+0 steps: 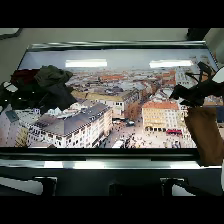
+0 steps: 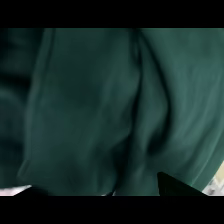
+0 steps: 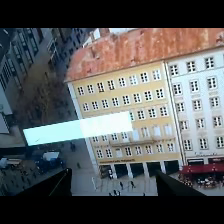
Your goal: Fold the shirts.
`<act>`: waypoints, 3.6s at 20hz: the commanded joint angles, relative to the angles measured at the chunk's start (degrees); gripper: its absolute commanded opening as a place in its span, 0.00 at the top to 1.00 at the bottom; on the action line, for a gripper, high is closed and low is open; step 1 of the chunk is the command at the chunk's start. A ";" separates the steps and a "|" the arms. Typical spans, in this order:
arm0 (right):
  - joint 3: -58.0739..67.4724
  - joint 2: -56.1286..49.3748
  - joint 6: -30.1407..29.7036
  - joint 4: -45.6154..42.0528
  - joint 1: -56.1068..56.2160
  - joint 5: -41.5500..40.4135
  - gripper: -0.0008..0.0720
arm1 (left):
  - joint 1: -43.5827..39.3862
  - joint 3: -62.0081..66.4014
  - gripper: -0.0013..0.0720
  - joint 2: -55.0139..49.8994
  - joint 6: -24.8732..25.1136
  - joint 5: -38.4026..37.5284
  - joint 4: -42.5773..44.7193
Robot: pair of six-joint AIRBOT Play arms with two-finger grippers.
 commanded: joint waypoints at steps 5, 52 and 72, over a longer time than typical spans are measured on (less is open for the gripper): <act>-0.02 -0.02 -0.02 9.31 0.07 -0.94 0.14 | -0.70 0.37 0.89 -5.35 5.22 4.55 -8.13; -33.90 5.40 -12.74 13.84 17.42 9.20 0.02 | -25.42 -4.22 0.02 11.08 8.61 -19.43 12.63; -43.65 0.81 -9.38 24.41 31.17 -7.54 0.93 | -29.88 -16.35 0.94 5.49 10.36 3.48 -3.10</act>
